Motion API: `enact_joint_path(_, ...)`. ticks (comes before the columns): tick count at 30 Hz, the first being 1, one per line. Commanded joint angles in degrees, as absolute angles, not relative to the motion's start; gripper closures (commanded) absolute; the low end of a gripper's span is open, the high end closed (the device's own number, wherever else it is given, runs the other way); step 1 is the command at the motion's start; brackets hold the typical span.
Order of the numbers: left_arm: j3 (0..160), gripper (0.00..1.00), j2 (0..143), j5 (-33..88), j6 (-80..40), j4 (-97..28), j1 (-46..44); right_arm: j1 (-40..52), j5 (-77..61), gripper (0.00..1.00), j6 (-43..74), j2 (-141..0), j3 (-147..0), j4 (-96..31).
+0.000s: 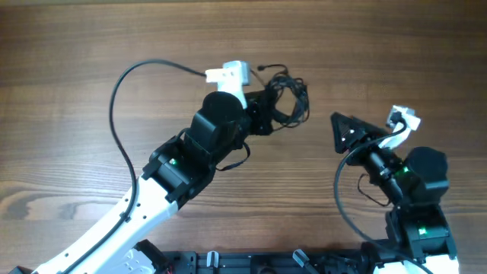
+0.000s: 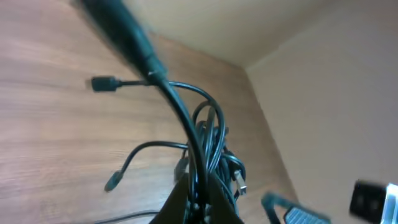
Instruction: Untangle cables
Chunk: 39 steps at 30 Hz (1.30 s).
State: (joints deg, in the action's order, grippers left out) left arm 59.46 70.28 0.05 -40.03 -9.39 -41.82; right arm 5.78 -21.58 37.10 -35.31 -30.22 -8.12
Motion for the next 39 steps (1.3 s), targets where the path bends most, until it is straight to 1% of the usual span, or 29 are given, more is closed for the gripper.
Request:
enact_joint_path(1, 60.01, 0.96, 69.32, 14.39, -27.00, -5.04, -41.65, 5.61, -33.80, 0.41, 26.96, -35.05, -30.48, -3.86)
enact_joint_path(2, 60.01, 0.96, 69.32, 15.77, -26.98, -4.29, -41.65, 5.61, -35.44, 0.43, 26.96, -35.05, -30.48, -3.20)
enact_joint_path(5, 60.01, 0.96, 69.32, 18.44, -26.96, -3.16, -41.69, 5.61, -38.76, 0.55, 26.92, -35.05, -30.48, -2.13)
enact_joint_path(6, 60.01, 0.96, 69.32, 18.65, -26.96, -3.18, -41.69, 5.61, -39.35, 0.67, 26.92, -35.05, -30.48, -1.89)
enact_joint_path(7, 60.01, 0.96, 69.34, 18.65, -26.98, -3.20, -41.74, 5.61, -39.33, 0.77, 26.92, -35.05, -30.48, -1.76)
enact_joint_path(9, 60.01, 0.96, 69.32, 18.65, -26.96, -3.14, -41.98, 5.61, -39.33, 0.94, 26.92, -35.05, -30.48, -1.32)
enact_joint_path(10, 60.01, 0.96, 69.32, 18.63, -26.96, -3.18, -41.98, 5.61, -39.33, 0.96, 26.92, -35.05, -30.48, -1.10)
enact_joint_path(13, 60.01, 0.96, 69.32, 16.49, -27.27, -3.51, -41.85, 5.61, -39.29, 0.96, 26.92, -35.05, -30.48, -0.86)
enact_joint_path(15, 60.01, 0.96, 69.32, 11.51, -29.10, -4.75, -41.85, 5.61, -38.96, 0.96, 26.96, -35.05, -30.48, -0.86)
enact_joint_path(17, 60.01, 0.96, 69.32, 5.19, -34.39, -7.11, -41.85, 5.61, -38.83, 0.96, 26.96, -35.05, -30.48, -0.86)
enact_joint_path(21, 60.01, 0.96, 69.32, 4.45, -35.20, -7.97, -41.85, 5.61, -38.61, 0.95, 26.94, -35.05, -30.48, -0.69)
enact_joint_path(22, 60.01, 0.96, 69.32, 4.91, -35.18, -7.95, -41.87, 5.61, -38.61, 0.91, 26.96, -35.05, -30.48, -0.67)
enact_joint_path(23, 60.01, 0.96, 69.32, 7.07, -35.18, -7.90, -41.85, 5.61, -38.61, 0.77, 26.92, -35.05, -30.48, -0.67)
enact_joint_path(25, 60.01, 0.96, 69.32, 8.67, -35.14, -7.90, -41.85, 5.61, -38.22, 0.76, 26.94, -35.05, -30.48, -0.69)
enact_joint_path(27, 60.01, 0.96, 69.32, 10.76, -34.76, -7.62, -41.85, 5.61, -37.32, 0.71, 26.94, -35.05, -30.48, -0.67)
enact_joint_path(28, 60.01, 0.96, 69.32, 11.79, -34.76, -7.46, -41.85, 5.61, -36.95, 0.71, 26.94, -35.05, -30.48, -0.67)
enact_joint_path(30, 60.01, 0.96, 69.32, 12.23, -34.76, -7.46, -41.85, 5.61, -36.95, 0.75, 26.94, -35.05, -30.48, -0.67)
enact_joint_path(32, 60.01, 0.96, 69.32, 13.39, -34.76, -7.03, -41.91, 5.61, -36.93, 0.85, 26.92, -35.05, -30.48, -0.67)
enact_joint_path(33, 60.01, 0.96, 69.32, 14.15, -34.76, -6.57, -41.91, 5.61, -36.93, 0.95, 26.92, -35.05, -30.48, -0.67)
enact_joint_path(39, 60.01, 0.96, 69.32, 13.63, -34.79, -6.20, -41.89, 5.61, -36.95, 0.96, 26.94, -35.05, -30.48, -0.69)
